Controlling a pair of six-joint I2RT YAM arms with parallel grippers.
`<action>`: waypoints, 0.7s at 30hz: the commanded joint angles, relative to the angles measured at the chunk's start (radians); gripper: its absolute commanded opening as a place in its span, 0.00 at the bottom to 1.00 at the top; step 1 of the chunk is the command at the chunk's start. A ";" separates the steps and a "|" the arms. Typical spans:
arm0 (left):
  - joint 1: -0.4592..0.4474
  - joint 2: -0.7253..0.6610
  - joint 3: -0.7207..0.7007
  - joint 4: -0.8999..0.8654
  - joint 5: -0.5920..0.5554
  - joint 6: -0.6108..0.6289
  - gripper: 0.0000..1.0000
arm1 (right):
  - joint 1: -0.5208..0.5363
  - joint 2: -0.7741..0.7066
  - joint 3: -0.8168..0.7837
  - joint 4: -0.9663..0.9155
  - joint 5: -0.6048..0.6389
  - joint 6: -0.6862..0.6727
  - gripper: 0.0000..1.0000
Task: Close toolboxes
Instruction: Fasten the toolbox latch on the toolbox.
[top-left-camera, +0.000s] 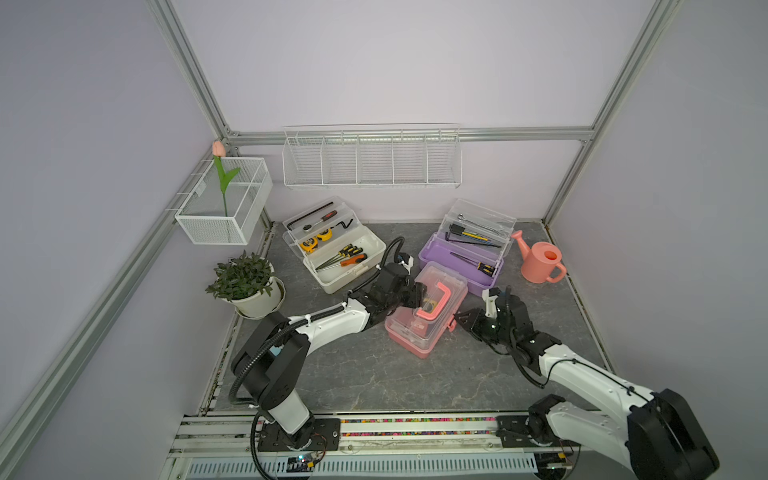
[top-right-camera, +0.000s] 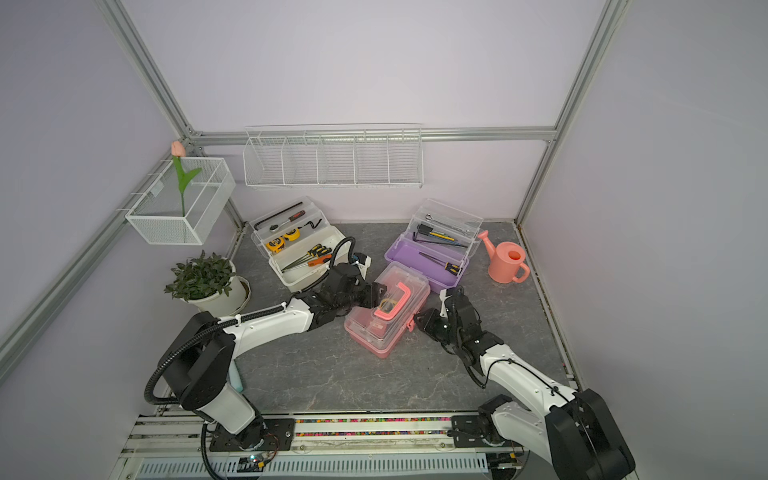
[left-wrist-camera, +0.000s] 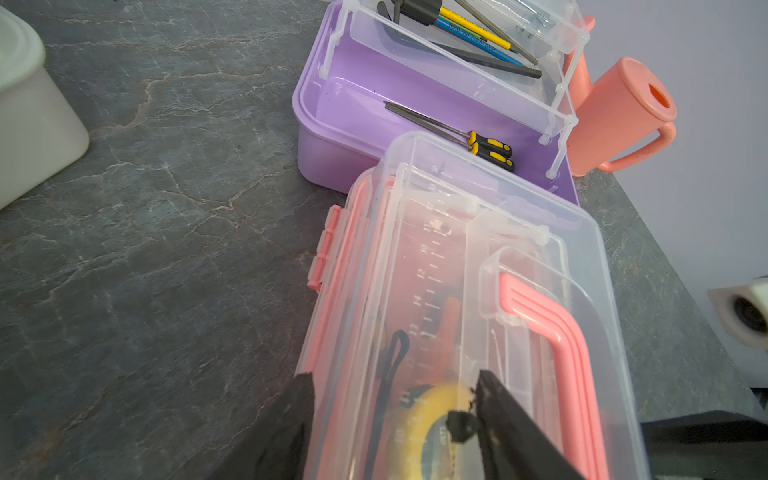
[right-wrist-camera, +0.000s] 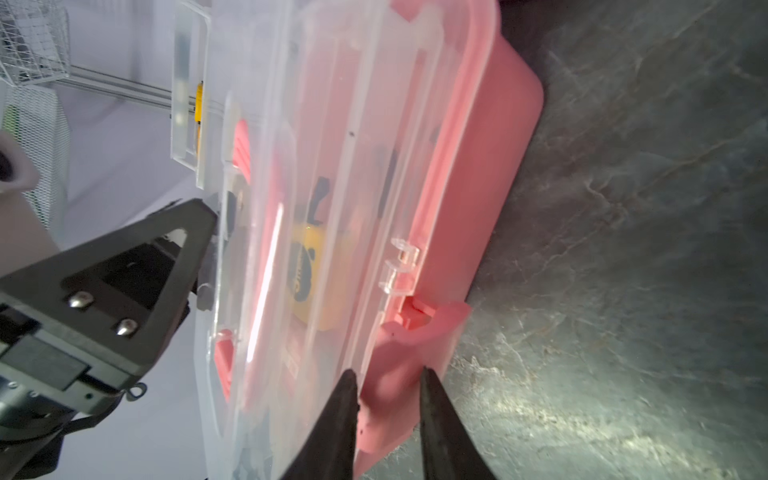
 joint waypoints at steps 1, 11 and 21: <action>-0.011 0.090 -0.062 -0.263 0.030 0.034 0.62 | 0.009 0.015 0.021 0.055 0.001 0.013 0.29; -0.011 0.089 -0.065 -0.263 0.032 0.032 0.62 | 0.023 0.079 0.033 0.105 0.003 0.011 0.29; -0.011 0.100 -0.057 -0.264 0.037 0.034 0.62 | 0.038 0.125 0.024 0.123 0.025 0.011 0.29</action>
